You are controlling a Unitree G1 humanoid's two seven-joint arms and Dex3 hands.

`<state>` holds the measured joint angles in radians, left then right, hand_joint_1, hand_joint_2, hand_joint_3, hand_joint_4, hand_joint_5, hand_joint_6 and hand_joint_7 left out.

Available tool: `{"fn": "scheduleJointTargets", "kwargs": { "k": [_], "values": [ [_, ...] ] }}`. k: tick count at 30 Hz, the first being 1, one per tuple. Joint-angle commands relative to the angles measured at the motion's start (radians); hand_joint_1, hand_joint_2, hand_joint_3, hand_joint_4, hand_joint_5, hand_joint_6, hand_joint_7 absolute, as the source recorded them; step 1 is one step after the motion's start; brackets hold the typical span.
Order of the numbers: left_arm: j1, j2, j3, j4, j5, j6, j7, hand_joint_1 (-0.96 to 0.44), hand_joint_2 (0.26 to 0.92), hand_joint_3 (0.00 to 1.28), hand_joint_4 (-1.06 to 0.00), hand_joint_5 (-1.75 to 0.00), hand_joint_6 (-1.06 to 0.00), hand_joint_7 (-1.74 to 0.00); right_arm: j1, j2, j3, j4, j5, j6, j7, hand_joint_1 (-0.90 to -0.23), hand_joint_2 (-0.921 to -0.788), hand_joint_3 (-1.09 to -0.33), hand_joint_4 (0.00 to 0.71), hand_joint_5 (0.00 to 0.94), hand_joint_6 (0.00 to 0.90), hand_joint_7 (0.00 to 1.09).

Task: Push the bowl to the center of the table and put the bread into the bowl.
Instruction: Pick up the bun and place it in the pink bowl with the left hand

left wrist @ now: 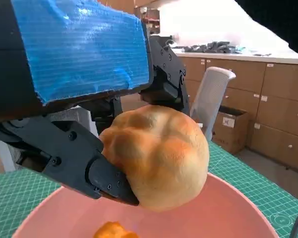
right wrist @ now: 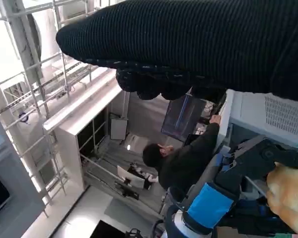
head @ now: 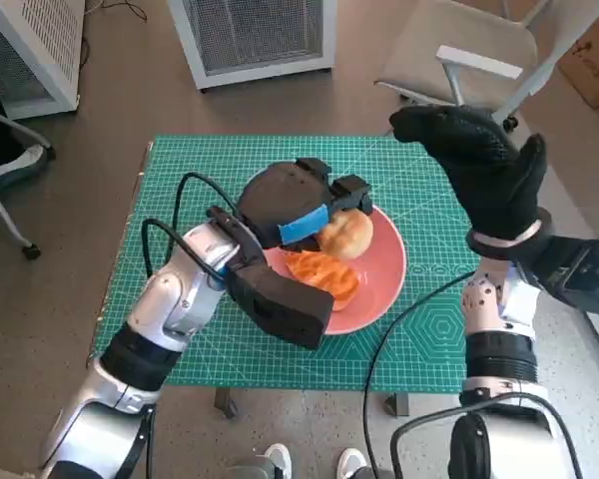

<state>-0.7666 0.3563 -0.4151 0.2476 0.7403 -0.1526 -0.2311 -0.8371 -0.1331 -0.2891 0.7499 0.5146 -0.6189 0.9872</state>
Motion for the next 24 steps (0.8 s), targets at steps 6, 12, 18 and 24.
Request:
{"fn": "scheduleJointTargets", "kwargs": {
  "k": [6, 12, 18, 24],
  "values": [
    [0.03, -0.03, 0.037, -0.049, -0.098, 0.15, -0.151, -0.25, 0.882, 0.1, -0.3, -0.31, -0.33, -0.66, 0.027, -0.001, 0.002, -0.003, -0.004, 0.011, -0.015, -0.644, -0.921, -0.69, 0.226, 0.006, 0.004, 0.59],
    [0.026, -0.012, 0.025, -0.048, -0.097, 0.14, -0.157, -0.3, 0.884, 0.01, -0.22, -0.03, -0.32, -0.2, 0.025, 0.0, 0.003, -0.002, -0.003, 0.014, -0.017, -0.643, -0.921, -0.691, 0.226, 0.005, 0.003, 0.59],
    [0.014, 0.015, 0.011, -0.012, -0.077, 0.078, -0.135, -0.54, 0.912, 0.01, -0.12, 0.0, -0.25, -0.09, 0.02, 0.001, 0.004, 0.001, 0.0, 0.017, -0.013, -0.643, -0.921, -0.692, 0.225, 0.004, 0.002, 0.59],
    [0.019, 0.015, 0.019, 0.0, -0.083, 0.069, -0.126, -0.61, 0.92, 0.03, -0.07, 0.0, -0.22, -0.06, 0.017, 0.001, 0.003, 0.006, 0.001, 0.018, -0.009, -0.643, -0.921, -0.693, 0.225, 0.004, 0.001, 0.59]
  ]
}}
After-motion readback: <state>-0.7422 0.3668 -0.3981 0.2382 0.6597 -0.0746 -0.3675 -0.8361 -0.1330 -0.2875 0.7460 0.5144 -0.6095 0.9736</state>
